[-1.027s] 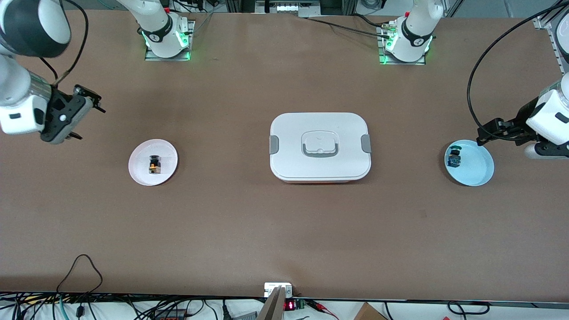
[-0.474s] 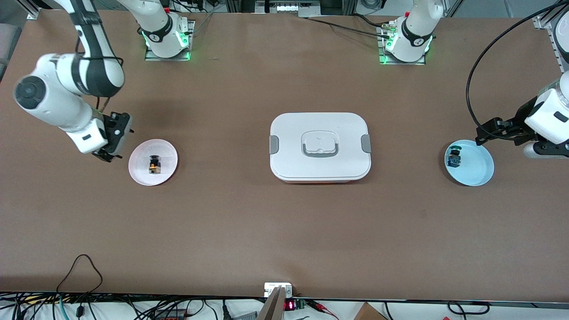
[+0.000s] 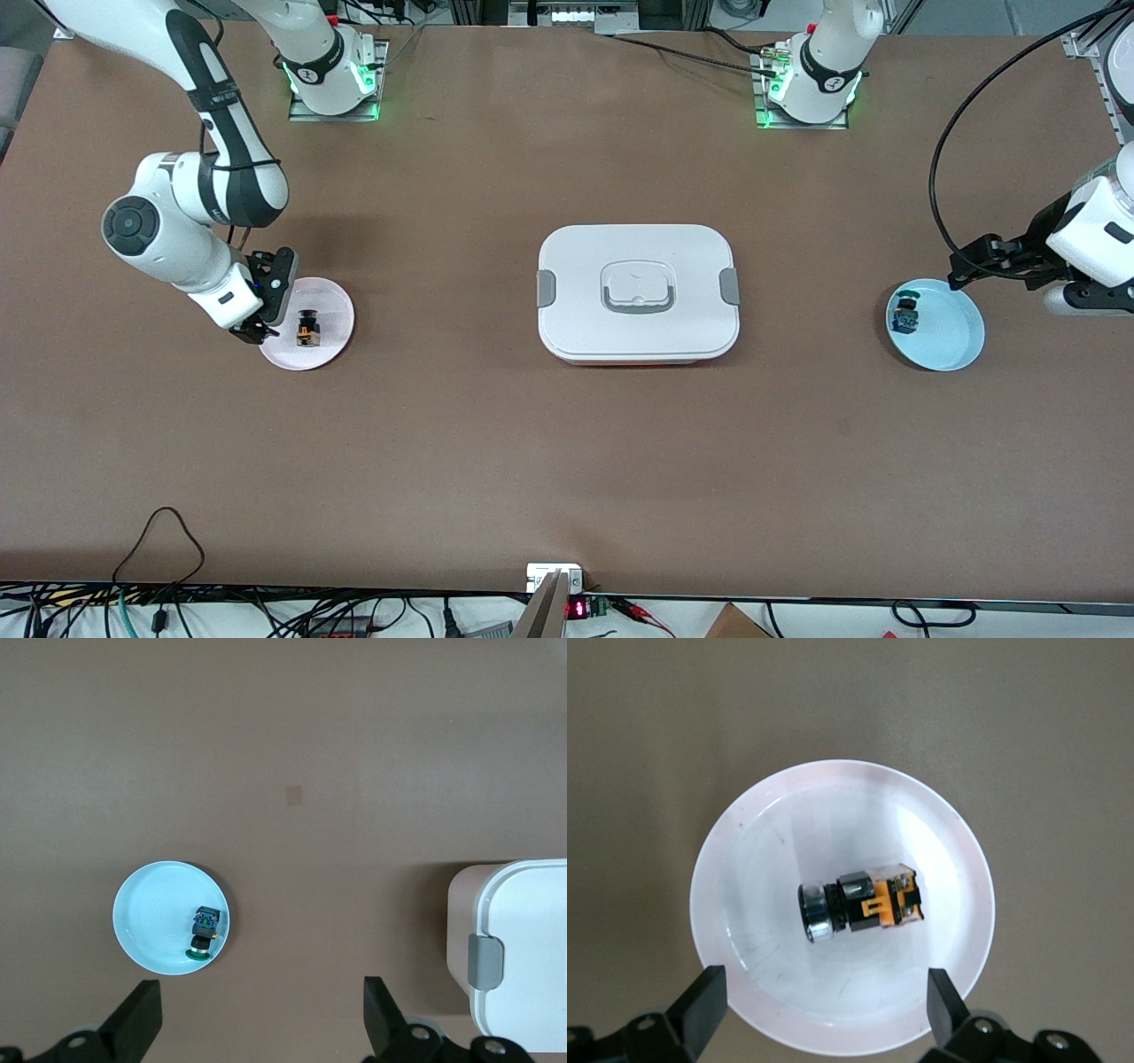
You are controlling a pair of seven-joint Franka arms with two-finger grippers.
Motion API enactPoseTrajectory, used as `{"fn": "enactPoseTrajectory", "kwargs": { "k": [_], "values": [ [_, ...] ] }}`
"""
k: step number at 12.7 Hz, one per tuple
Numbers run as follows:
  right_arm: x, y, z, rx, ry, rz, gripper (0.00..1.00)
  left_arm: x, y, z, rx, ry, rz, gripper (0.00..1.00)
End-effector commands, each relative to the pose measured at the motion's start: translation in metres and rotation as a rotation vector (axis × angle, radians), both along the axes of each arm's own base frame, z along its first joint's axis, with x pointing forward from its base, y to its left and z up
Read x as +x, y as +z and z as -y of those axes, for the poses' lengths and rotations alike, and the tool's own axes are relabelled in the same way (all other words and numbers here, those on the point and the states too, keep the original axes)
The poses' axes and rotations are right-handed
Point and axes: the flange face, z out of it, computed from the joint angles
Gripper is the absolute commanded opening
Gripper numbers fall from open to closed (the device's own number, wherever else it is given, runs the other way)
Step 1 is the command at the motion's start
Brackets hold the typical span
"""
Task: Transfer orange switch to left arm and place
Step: 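Close the right gripper on the orange switch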
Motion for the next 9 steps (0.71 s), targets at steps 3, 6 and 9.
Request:
{"fn": "enactPoseTrajectory", "kwargs": {
  "k": [3, 6, 9],
  "values": [
    [0.004, -0.017, -0.019, -0.003, 0.101, 0.019, 1.0, -0.003, 0.009, -0.002, 0.022, 0.004, 0.013, 1.0],
    [0.006, -0.026, -0.021, -0.003, 0.141, 0.017, 1.0, -0.003, 0.009, -0.002, 0.02, 0.002, 0.013, 1.0],
    [0.009, -0.032, -0.018, -0.003, 0.173, 0.033, 1.0, -0.002, 0.008, -0.002, 0.02, 0.002, 0.016, 1.0]
  ]
}}
